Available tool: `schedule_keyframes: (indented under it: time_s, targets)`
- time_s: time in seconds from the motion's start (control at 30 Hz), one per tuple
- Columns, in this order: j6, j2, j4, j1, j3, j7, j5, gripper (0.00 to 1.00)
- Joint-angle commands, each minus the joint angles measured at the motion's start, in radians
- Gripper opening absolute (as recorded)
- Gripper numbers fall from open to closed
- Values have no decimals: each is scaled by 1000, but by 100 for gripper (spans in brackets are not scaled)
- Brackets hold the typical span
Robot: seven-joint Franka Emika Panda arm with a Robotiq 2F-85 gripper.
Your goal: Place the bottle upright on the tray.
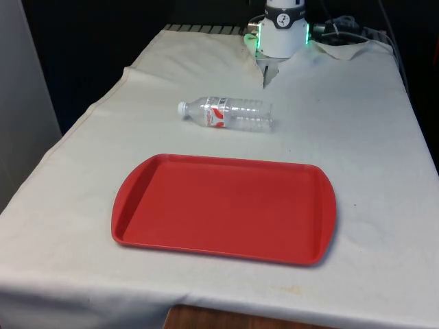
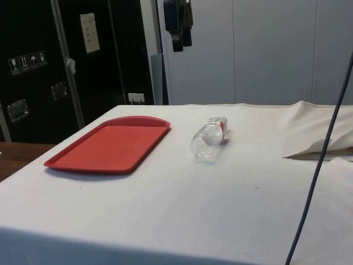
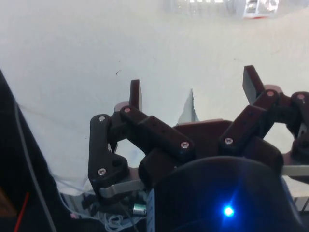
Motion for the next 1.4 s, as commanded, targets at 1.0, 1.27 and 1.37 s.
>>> schedule_keyframes:
  time_s: [1.0, 1.27, 1.37]
  targets:
    - [212, -8, -171, -11, -21, 41, -44, 100]
    - [240, 2, -192, -10, -29, 49, -42, 100]
    - [239, 7, -187, -8, -30, 45, -38, 100]
